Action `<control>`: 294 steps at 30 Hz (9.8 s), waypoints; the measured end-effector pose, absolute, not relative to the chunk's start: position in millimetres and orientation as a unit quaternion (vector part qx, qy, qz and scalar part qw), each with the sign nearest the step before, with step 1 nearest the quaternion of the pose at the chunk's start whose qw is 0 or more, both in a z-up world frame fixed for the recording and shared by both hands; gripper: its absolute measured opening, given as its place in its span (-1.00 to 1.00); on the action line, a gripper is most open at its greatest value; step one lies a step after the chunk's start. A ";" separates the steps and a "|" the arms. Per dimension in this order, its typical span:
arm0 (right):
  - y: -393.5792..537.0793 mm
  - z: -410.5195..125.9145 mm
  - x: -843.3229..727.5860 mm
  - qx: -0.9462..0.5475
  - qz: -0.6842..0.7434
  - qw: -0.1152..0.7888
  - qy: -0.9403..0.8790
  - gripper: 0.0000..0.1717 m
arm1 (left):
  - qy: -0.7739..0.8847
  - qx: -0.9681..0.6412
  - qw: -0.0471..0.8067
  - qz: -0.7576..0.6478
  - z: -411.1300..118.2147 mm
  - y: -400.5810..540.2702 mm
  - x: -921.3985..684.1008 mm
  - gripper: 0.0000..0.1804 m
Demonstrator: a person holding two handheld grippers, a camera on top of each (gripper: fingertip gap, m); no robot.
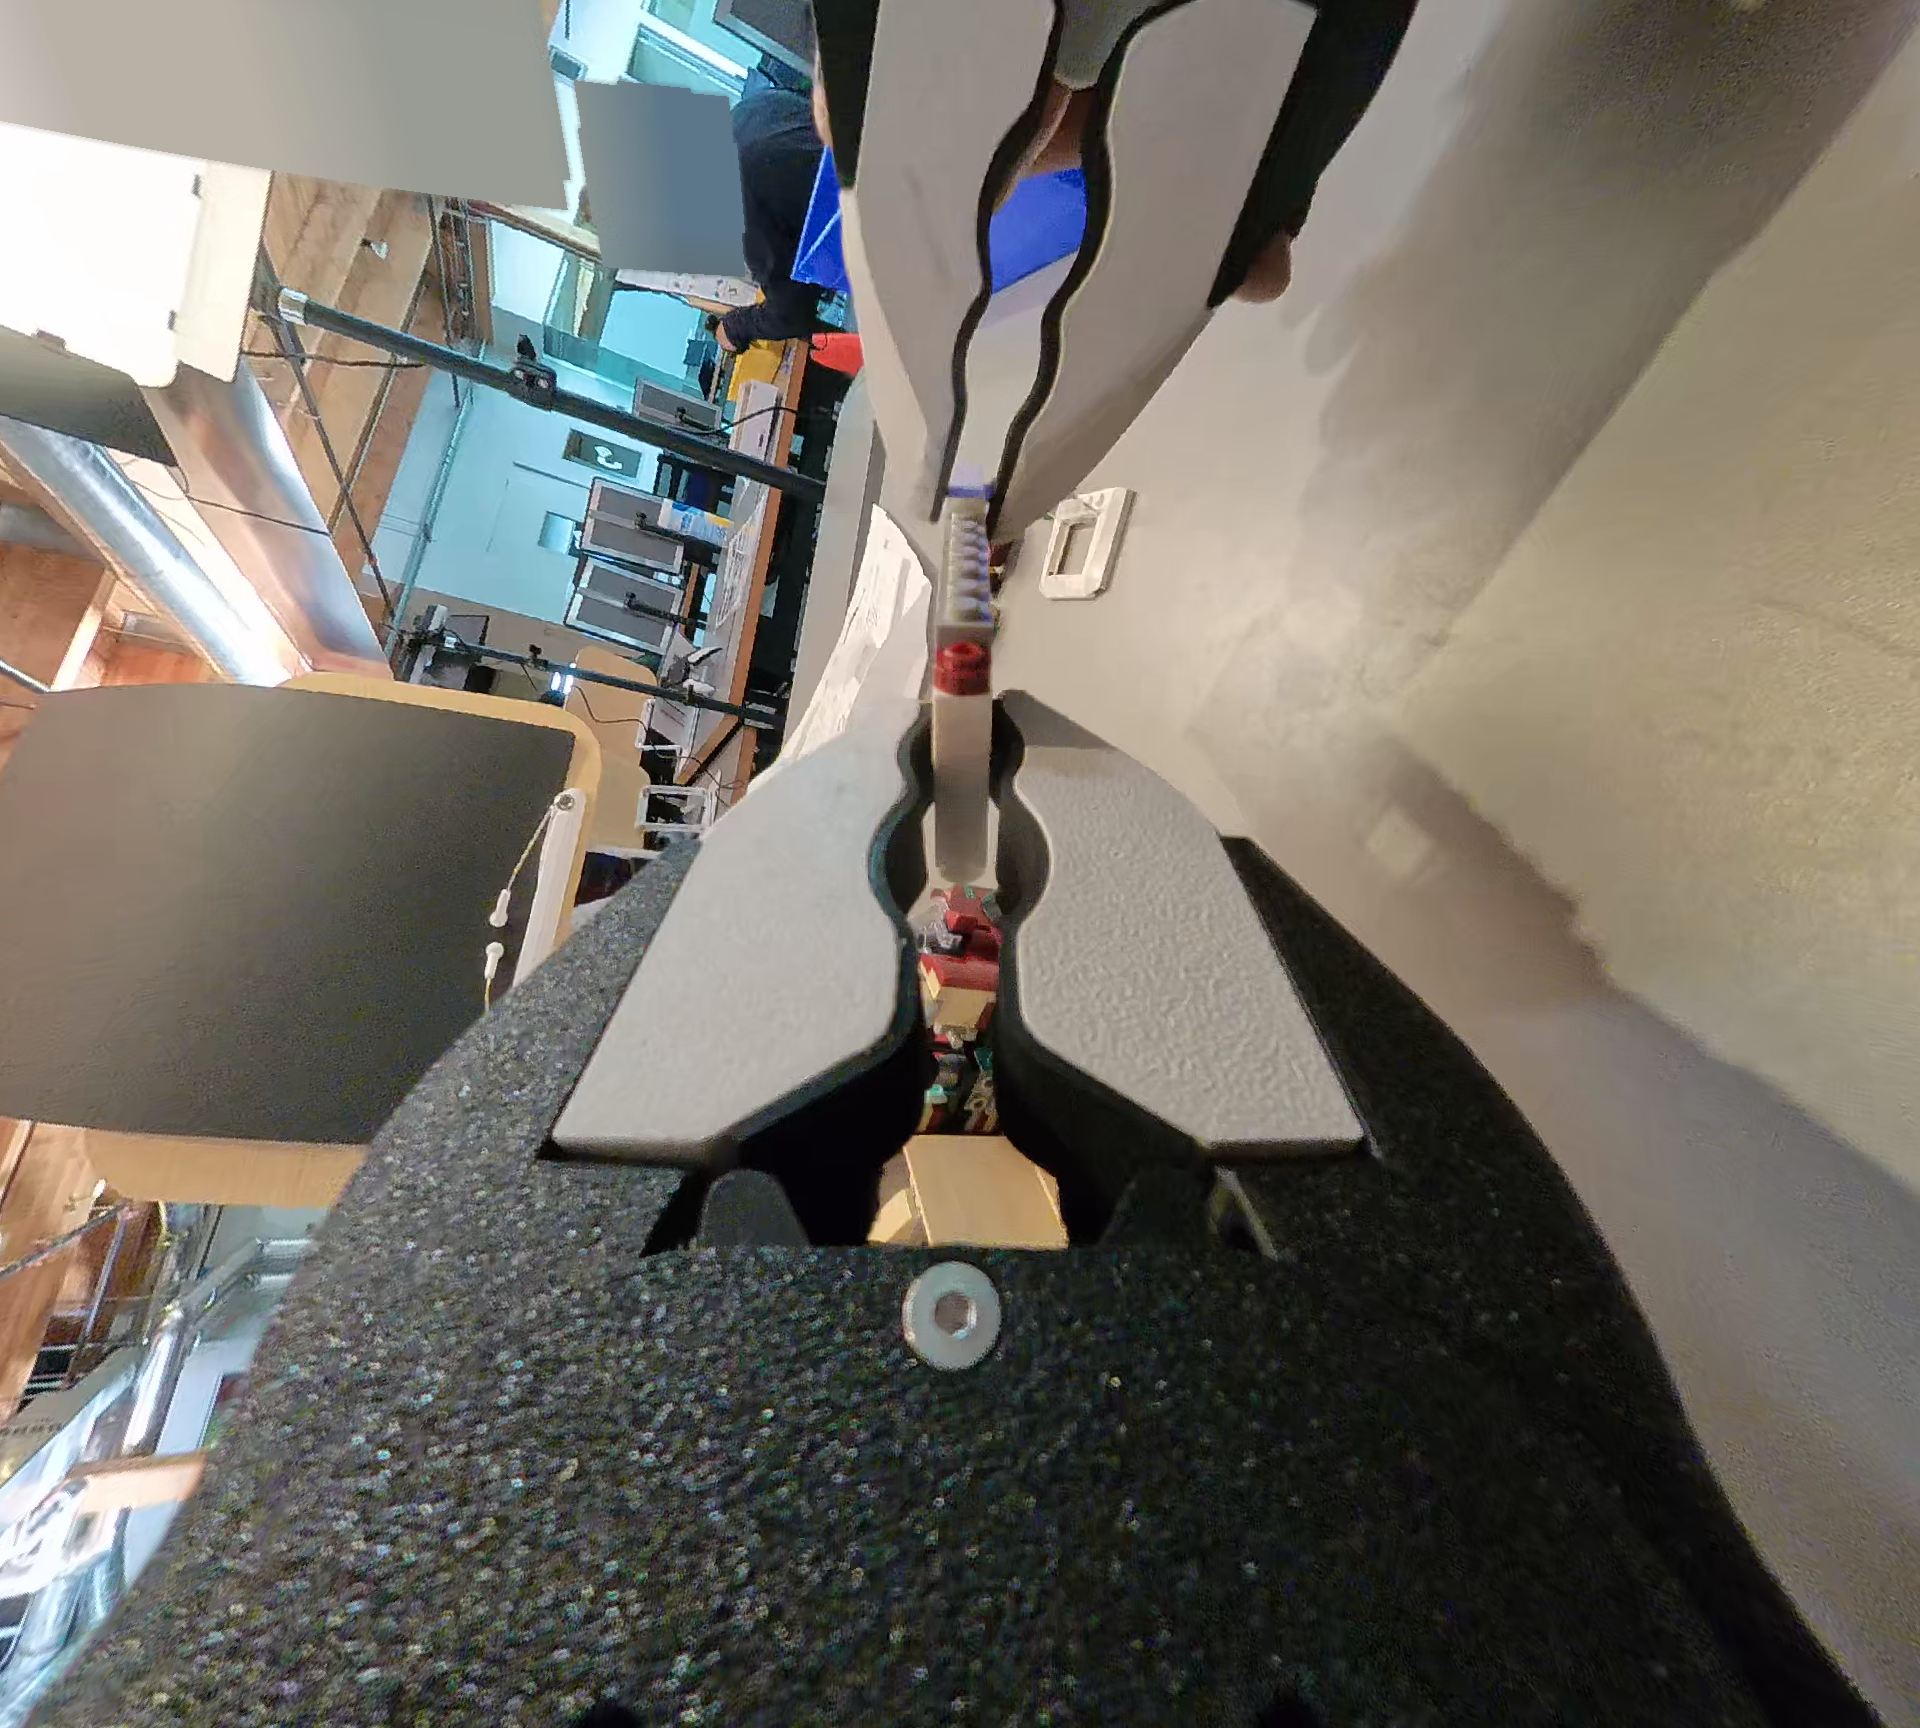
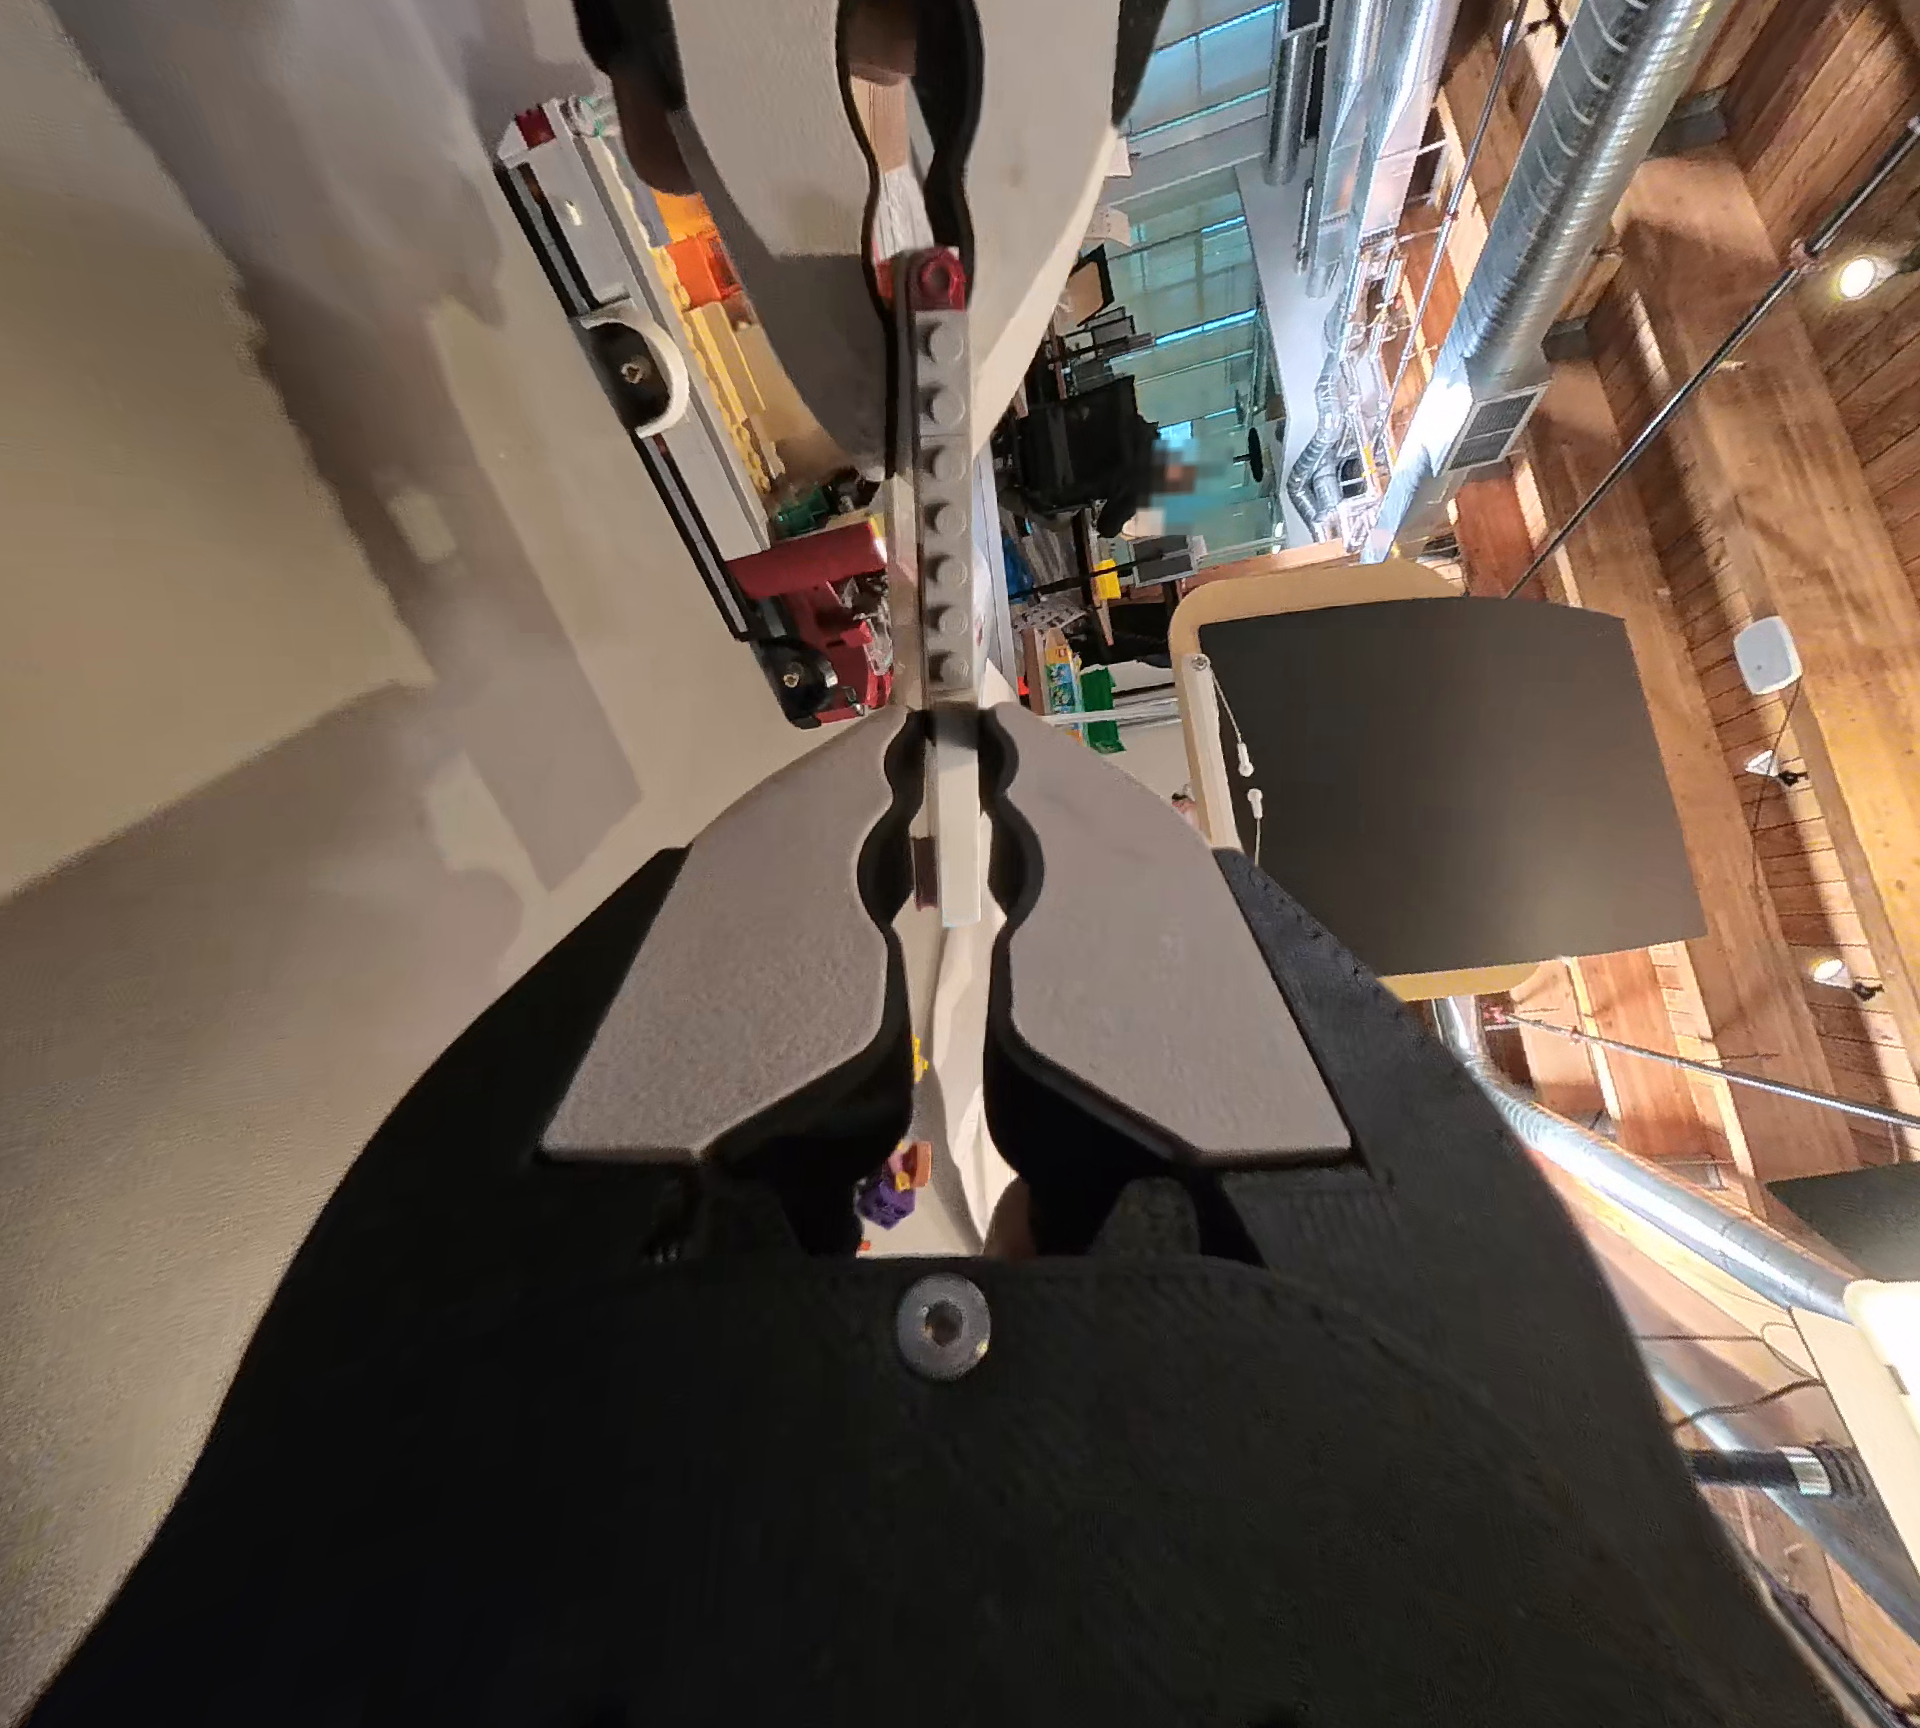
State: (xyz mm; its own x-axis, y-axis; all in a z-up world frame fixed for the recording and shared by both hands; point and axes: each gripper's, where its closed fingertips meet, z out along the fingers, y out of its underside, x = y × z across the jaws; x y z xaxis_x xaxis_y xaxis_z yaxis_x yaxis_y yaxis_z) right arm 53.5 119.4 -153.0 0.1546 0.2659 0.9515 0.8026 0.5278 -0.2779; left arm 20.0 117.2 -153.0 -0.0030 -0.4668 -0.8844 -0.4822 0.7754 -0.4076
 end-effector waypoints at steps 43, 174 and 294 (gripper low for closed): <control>118.2 -161.6 35.0 -0.479 -0.225 0.610 -0.590 -0.91 | 0.685 -0.381 0.598 0.168 -170.7 144.3 36.3 -0.91; 91.0 -187.4 40.4 -0.384 -0.238 0.615 -0.646 -0.91 | 0.712 -0.423 0.554 0.089 -204.7 117.9 50.0 -0.91; 92.6 -167.9 20.7 -0.424 -0.205 0.606 -0.641 -0.90 | 0.699 -0.386 0.590 0.123 -183.5 124.9 37.7 -0.91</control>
